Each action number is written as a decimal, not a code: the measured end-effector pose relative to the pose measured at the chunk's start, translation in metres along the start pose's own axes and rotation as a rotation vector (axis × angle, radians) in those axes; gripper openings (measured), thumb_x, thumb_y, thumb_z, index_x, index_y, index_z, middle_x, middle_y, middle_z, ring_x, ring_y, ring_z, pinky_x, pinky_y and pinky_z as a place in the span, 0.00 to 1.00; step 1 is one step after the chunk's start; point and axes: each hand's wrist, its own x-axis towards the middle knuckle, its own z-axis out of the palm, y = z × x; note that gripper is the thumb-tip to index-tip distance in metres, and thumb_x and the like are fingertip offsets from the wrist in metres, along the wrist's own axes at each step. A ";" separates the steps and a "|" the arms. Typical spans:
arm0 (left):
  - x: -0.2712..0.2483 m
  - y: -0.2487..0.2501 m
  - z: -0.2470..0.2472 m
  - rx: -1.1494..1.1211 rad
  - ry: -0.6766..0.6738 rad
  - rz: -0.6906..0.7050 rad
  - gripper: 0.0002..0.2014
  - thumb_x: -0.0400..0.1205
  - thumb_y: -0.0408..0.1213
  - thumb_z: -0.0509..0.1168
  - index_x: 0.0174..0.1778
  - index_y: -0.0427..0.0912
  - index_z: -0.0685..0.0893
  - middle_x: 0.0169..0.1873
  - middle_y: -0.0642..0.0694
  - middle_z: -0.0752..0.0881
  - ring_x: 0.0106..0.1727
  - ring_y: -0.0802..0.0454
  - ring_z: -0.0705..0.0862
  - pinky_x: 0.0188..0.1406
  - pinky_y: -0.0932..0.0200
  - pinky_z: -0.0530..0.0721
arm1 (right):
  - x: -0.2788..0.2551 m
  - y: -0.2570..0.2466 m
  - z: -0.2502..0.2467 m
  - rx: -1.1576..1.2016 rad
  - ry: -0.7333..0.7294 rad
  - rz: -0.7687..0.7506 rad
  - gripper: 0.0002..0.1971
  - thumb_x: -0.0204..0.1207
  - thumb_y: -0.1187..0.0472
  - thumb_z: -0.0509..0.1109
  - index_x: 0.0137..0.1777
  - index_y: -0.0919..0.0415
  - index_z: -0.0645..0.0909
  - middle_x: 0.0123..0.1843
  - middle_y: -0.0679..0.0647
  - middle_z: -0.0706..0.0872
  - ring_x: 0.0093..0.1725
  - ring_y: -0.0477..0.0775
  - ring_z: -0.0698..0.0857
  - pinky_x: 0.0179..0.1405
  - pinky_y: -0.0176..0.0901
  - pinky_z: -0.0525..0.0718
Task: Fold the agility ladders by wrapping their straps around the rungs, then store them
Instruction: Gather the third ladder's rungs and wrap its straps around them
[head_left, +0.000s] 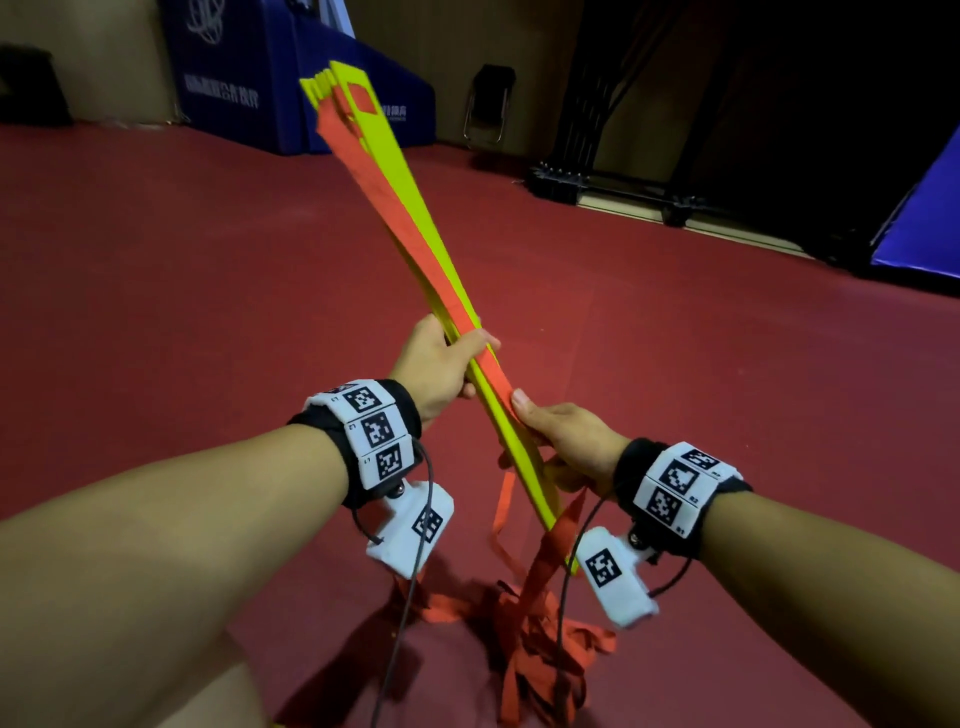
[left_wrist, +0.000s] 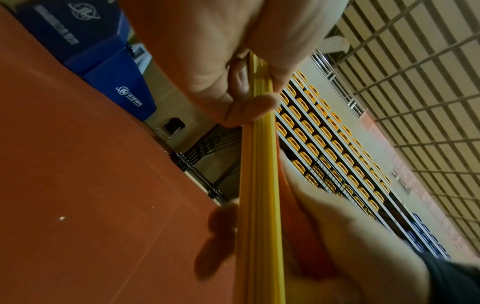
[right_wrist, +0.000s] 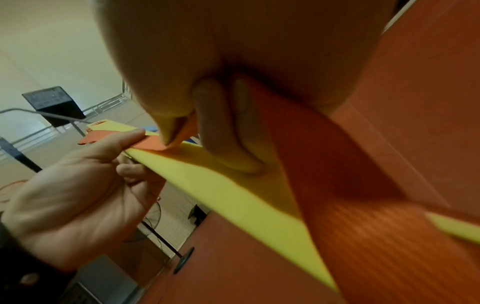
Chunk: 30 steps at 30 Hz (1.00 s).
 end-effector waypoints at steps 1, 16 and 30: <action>0.002 0.001 -0.003 -0.023 0.022 -0.008 0.08 0.83 0.34 0.67 0.38 0.43 0.83 0.41 0.27 0.84 0.26 0.45 0.77 0.18 0.60 0.72 | 0.000 0.003 -0.001 -0.030 -0.011 0.023 0.31 0.82 0.35 0.59 0.46 0.66 0.85 0.47 0.67 0.91 0.13 0.47 0.70 0.14 0.31 0.65; -0.013 -0.006 0.000 -0.127 -0.141 -0.212 0.07 0.84 0.28 0.70 0.52 0.38 0.78 0.49 0.32 0.84 0.19 0.60 0.73 0.23 0.62 0.84 | 0.007 0.009 -0.007 -0.192 0.045 0.063 0.30 0.77 0.31 0.63 0.30 0.57 0.69 0.23 0.53 0.68 0.14 0.47 0.67 0.15 0.32 0.65; 0.006 0.004 -0.006 -0.286 0.222 -0.232 0.17 0.84 0.23 0.66 0.67 0.21 0.75 0.46 0.36 0.87 0.14 0.61 0.67 0.16 0.64 0.78 | 0.001 0.002 -0.023 -0.306 0.148 0.132 0.35 0.75 0.26 0.63 0.27 0.60 0.77 0.19 0.54 0.79 0.16 0.52 0.76 0.19 0.33 0.73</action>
